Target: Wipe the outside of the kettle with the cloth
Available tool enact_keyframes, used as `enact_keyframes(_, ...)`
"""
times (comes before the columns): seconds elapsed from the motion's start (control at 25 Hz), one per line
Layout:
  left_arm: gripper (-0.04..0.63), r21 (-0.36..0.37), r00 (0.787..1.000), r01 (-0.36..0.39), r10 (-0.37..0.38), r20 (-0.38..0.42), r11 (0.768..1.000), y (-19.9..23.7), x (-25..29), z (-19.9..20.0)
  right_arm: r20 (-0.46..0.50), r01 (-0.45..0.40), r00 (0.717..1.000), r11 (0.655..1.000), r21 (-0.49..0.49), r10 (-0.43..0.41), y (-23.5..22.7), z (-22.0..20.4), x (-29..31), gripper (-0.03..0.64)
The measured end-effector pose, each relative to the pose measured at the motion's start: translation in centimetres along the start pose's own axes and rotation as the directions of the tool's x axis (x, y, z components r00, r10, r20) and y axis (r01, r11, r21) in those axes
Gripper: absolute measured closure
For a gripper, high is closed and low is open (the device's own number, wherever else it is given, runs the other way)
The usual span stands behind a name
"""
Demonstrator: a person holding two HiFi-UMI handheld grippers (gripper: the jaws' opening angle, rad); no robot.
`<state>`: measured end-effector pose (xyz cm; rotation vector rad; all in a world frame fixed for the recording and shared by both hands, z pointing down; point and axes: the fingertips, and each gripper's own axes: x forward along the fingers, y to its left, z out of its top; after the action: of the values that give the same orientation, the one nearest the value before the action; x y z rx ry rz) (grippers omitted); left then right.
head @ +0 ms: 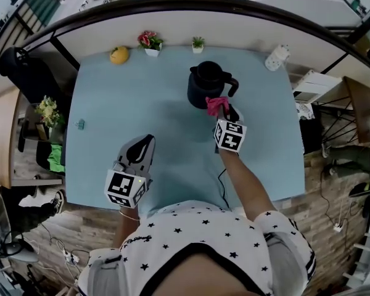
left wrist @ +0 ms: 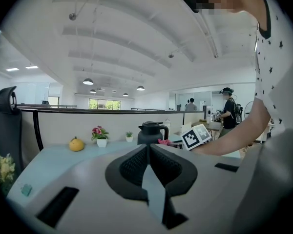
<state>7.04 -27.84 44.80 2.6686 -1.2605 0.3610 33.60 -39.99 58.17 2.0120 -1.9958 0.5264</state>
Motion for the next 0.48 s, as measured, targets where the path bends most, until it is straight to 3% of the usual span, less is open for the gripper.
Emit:
enact_keyframes(0.24,0.557,0.002,1.000,-0.023,0.023,-0.010,1.000,0.4,-0.1,0.0,-0.011,0.050,0.999,0.998,0.029,-0.050,-2.6,0.0,1.0,0.520)
enact_keyframes(0.48,0.557,0.006,0.999,-0.031,0.031,-0.010,1.000,0.8,-0.1,0.2,-0.015,0.044,0.999,0.998,0.033,-0.044,-2.6,0.0,1.1,0.520)
